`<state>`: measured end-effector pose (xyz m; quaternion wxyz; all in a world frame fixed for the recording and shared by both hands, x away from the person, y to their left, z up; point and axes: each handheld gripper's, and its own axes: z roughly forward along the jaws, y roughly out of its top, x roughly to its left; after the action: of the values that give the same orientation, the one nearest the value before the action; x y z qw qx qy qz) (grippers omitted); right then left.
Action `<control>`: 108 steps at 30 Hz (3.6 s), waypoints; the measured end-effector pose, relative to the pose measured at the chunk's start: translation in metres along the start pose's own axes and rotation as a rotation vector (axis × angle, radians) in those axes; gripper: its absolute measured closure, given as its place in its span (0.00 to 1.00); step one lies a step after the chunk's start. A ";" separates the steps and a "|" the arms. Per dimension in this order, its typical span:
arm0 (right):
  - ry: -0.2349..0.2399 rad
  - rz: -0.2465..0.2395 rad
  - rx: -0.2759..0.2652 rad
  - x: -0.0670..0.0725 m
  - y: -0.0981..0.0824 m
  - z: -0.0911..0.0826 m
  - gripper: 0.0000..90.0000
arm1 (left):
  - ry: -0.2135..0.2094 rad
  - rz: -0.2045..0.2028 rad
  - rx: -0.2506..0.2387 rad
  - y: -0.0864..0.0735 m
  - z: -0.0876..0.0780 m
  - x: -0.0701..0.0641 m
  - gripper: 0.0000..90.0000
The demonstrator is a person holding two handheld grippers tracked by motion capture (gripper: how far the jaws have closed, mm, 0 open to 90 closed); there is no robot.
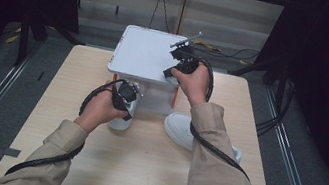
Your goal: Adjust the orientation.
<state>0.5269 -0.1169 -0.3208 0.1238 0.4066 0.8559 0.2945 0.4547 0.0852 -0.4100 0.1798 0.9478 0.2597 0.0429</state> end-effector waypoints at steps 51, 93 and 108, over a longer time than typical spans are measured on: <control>0.018 -0.005 -0.051 -0.002 -0.007 0.000 0.86 | 0.021 0.062 -0.122 -0.006 -0.054 -0.002 0.71; 0.037 -0.015 -0.070 -0.006 -0.009 0.001 0.89 | 0.111 -0.038 -0.070 0.006 0.012 0.030 1.00; 0.025 -0.026 -0.058 -0.004 -0.007 0.001 0.89 | 0.131 -0.050 -0.075 0.006 0.016 0.032 1.00</control>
<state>0.5254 -0.1235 -0.3261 0.1288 0.3880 0.8537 0.3225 0.4879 0.0912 -0.4229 0.1990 0.9287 0.2928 0.1101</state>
